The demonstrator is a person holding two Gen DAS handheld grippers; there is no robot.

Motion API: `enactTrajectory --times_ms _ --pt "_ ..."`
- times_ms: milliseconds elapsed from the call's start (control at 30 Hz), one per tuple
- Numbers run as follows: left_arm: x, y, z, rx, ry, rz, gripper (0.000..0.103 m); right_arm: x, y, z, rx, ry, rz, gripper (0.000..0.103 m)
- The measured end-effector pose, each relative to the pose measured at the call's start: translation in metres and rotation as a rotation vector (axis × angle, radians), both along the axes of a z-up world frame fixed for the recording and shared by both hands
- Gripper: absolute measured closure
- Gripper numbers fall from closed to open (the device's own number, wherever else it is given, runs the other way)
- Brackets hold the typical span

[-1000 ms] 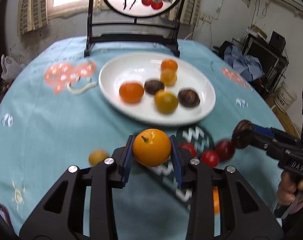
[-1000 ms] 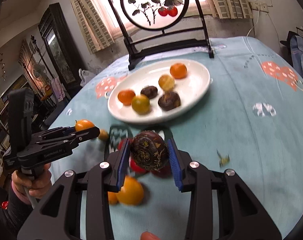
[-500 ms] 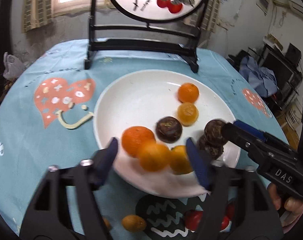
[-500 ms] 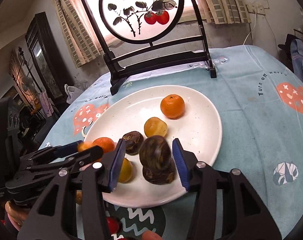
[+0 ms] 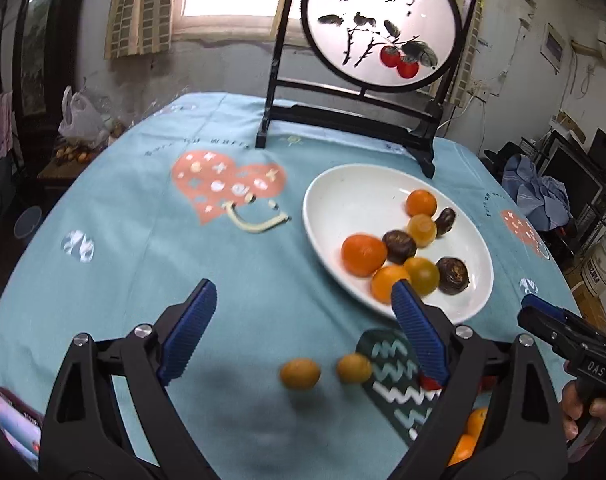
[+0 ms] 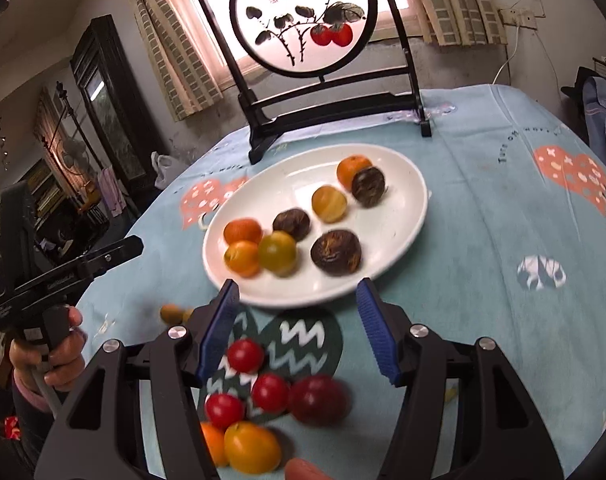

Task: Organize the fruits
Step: 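Carry both fruits to the white plate and release them, then grasp a large red tomato with the right tool while the left tool grasps a yellow-green fruit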

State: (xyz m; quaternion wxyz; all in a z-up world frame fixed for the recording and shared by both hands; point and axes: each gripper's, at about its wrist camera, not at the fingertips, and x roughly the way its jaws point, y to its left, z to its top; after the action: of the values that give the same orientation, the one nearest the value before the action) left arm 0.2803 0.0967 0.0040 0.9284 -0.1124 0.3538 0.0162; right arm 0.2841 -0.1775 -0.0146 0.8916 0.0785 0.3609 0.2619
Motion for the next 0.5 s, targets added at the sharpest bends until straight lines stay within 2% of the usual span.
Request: enactTrajectory --times_ms 100,267,367,500 --pt "-0.009 0.004 -0.006 -0.024 0.016 0.009 0.012 -0.009 0.001 -0.004 -0.05 0.004 -0.007 0.041" --pt "-0.018 -0.003 -0.009 0.042 0.015 0.023 0.012 -0.015 0.001 -0.019 -0.079 0.075 0.01 0.042" --pt "-0.021 -0.009 -0.009 0.075 0.012 0.012 0.011 -0.02 0.0 -0.025 -0.107 0.087 0.016 0.042" --pt "-0.021 -0.012 -0.01 0.082 0.02 -0.005 0.011 -0.019 -0.003 -0.027 -0.109 0.104 0.013 0.053"
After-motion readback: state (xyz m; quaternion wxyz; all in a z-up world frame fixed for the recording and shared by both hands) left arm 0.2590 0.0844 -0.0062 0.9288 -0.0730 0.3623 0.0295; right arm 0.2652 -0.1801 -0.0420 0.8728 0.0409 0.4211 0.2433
